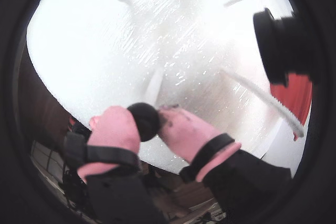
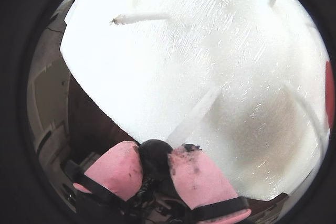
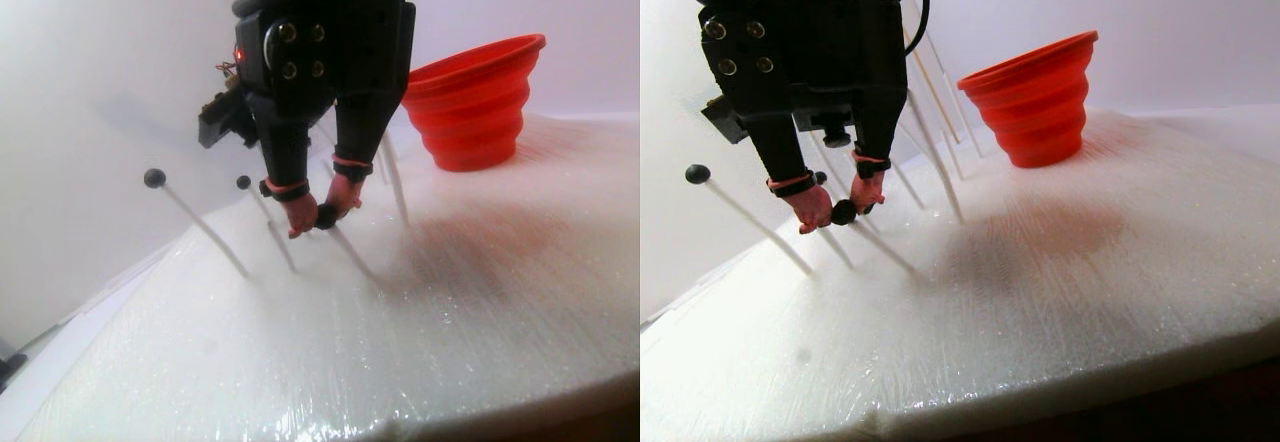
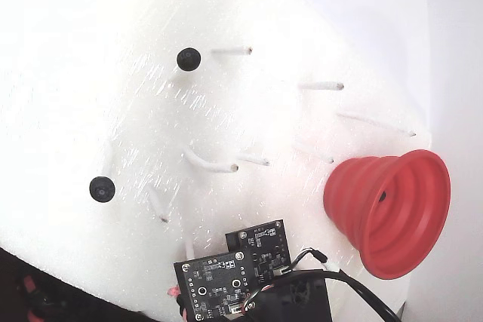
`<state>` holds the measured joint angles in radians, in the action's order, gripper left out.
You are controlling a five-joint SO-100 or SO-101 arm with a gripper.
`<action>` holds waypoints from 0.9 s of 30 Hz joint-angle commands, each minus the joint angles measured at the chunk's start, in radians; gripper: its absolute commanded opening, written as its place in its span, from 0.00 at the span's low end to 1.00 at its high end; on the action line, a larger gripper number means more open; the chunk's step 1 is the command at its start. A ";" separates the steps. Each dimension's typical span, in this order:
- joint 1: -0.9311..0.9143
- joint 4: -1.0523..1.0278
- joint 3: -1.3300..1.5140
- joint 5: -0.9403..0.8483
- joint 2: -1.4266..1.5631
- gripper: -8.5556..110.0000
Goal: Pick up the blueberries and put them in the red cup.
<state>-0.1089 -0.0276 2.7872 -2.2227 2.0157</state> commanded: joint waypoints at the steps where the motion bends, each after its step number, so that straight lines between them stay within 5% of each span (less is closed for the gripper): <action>1: 0.052 -0.043 -0.017 0.021 0.097 0.14; 27: 0.051 -0.178 -0.092 0.104 0.235 0.15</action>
<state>-0.0813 -0.1994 2.7412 -2.1307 2.1921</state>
